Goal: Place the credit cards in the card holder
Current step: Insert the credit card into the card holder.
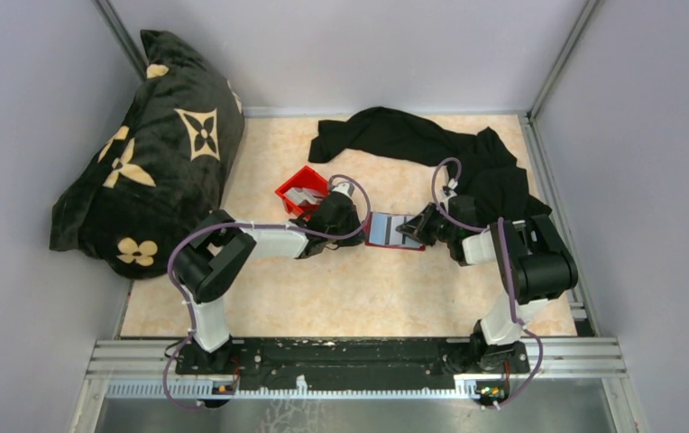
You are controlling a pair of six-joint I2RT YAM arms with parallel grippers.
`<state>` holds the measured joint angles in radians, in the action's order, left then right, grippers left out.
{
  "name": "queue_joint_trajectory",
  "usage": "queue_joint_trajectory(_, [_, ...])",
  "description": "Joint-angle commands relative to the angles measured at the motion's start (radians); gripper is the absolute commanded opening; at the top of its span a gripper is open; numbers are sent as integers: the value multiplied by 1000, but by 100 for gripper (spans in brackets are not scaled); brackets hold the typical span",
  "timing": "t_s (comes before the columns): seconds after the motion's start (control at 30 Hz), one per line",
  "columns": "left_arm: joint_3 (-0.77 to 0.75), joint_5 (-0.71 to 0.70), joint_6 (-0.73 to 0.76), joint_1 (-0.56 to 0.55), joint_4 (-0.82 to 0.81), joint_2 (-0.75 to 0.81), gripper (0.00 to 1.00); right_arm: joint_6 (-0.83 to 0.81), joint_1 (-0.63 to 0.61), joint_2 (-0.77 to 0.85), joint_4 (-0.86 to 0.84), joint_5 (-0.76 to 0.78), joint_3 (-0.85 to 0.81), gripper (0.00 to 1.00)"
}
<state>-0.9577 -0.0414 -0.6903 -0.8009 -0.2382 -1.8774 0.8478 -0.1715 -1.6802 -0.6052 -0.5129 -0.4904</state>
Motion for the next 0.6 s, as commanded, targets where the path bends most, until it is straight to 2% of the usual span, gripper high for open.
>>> queue_joint_trajectory(0.0, [-7,-15,21,-7,78,-46,10,-42,9,19,17,70,8,0])
queue_joint_trajectory(0.33, [-16,-15,22,-11,81,-47,10,-51,-3,18,25,72,-12,0])
queue_joint_trajectory(0.57, [-29,-14,25,-18,90,-54,9,-80,-60,9,86,131,-49,0])
